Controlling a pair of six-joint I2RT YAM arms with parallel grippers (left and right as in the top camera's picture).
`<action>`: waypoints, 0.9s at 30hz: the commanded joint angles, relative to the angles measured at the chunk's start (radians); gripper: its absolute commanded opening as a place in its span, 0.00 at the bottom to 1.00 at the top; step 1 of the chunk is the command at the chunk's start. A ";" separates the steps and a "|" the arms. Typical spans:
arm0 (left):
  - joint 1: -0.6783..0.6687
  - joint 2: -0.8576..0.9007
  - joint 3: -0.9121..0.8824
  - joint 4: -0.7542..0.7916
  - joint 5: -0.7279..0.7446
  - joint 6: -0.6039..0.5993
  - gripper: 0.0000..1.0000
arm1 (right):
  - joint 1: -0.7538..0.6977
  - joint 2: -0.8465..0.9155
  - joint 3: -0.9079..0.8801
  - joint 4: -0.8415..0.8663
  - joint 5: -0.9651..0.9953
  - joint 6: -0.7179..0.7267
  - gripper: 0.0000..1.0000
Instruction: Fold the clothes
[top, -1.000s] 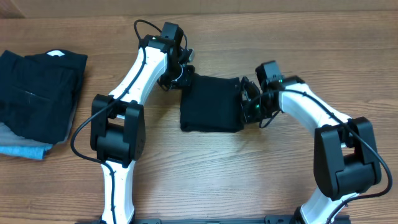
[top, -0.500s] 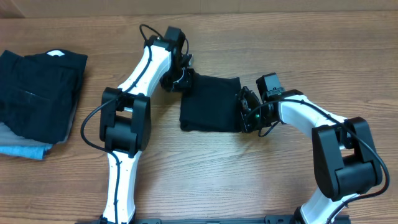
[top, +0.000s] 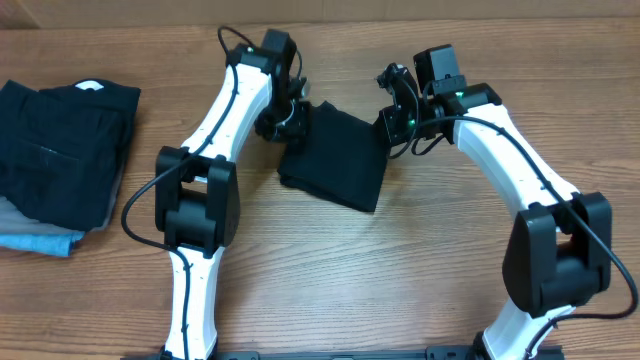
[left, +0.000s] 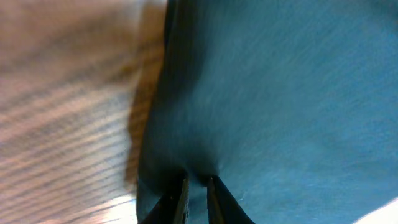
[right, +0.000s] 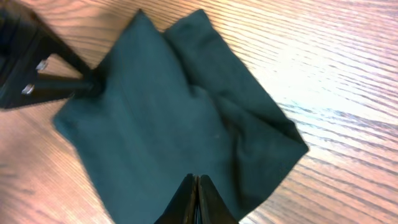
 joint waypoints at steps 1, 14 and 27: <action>-0.015 -0.014 -0.077 0.014 -0.002 -0.006 0.15 | -0.002 0.131 -0.009 0.050 0.067 -0.005 0.04; 0.013 -0.016 0.217 -0.164 0.000 0.021 0.68 | -0.002 0.176 0.177 -0.045 -0.002 -0.031 0.04; 0.026 -0.014 -0.025 -0.001 0.000 0.114 1.00 | -0.001 0.098 0.174 -0.377 0.013 0.065 0.04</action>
